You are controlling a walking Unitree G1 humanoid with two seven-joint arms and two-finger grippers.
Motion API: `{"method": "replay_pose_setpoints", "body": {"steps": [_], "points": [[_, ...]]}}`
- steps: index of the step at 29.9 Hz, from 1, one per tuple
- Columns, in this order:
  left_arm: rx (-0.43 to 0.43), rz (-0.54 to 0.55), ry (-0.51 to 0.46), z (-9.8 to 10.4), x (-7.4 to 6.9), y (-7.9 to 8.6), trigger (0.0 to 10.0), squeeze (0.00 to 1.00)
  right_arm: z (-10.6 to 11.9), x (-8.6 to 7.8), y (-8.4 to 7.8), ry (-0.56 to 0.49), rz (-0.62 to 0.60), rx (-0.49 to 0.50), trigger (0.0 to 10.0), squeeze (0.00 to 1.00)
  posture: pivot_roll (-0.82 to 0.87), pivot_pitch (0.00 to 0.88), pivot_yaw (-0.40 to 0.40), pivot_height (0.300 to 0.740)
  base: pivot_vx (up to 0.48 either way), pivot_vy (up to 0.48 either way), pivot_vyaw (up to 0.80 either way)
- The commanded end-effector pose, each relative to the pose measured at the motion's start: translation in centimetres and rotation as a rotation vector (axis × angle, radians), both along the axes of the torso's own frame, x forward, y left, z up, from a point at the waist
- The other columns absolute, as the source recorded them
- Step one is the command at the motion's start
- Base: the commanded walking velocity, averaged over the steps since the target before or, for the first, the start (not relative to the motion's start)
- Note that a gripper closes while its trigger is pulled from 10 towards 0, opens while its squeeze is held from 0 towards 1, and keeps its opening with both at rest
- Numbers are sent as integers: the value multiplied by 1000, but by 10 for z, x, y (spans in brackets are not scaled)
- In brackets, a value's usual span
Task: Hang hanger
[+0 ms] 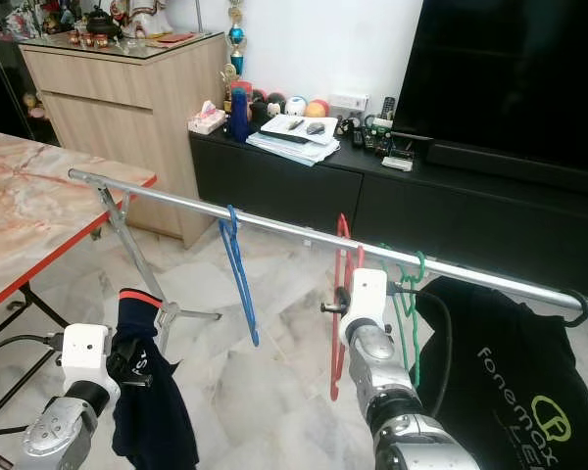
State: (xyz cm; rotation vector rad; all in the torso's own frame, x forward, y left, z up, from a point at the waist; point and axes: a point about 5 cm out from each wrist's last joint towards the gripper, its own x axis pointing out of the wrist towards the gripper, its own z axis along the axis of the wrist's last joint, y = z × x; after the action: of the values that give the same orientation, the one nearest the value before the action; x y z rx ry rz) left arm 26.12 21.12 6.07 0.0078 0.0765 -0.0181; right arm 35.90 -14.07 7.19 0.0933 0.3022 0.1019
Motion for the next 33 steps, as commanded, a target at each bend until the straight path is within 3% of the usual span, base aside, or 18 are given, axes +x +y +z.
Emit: {"method": "replay_pose_setpoints", "body": {"steps": [1,4,7,14,21,27,33], "points": [[27,-5,-25,5,-1,1,10000,0,-6,-6,-5,-15,12,-13,10000,0,35,5,-20,740,0,0,0],[27,-3,-16,1,-7,2,10000,0,-34,-32,-26,6,-8,-14,10000,0,19,15,-22,740,0,0,0],[27,-4,-14,-1,-9,3,10000,0,-46,-47,-35,12,1,-31,10000,0,5,18,-18,740,0,0,0],[33,11,10,-6,-14,9,10000,0,-56,-66,-43,-25,9,-22,10000,0,-8,21,-14,740,0,0,0],[18,67,10,-8,-18,17,10000,0,-55,-71,-31,-64,119,-43,10000,0,-3,28,-22,740,0,0,-61],[20,73,6,-8,-19,18,10000,0,-51,-70,-27,-88,126,-21,10000,0,-1,21,-25,740,214,0,564],[18,62,4,-7,-17,16,10000,0,-51,-67,-31,-72,82,-13,10000,0,-4,11,-25,740,276,0,0]]}}
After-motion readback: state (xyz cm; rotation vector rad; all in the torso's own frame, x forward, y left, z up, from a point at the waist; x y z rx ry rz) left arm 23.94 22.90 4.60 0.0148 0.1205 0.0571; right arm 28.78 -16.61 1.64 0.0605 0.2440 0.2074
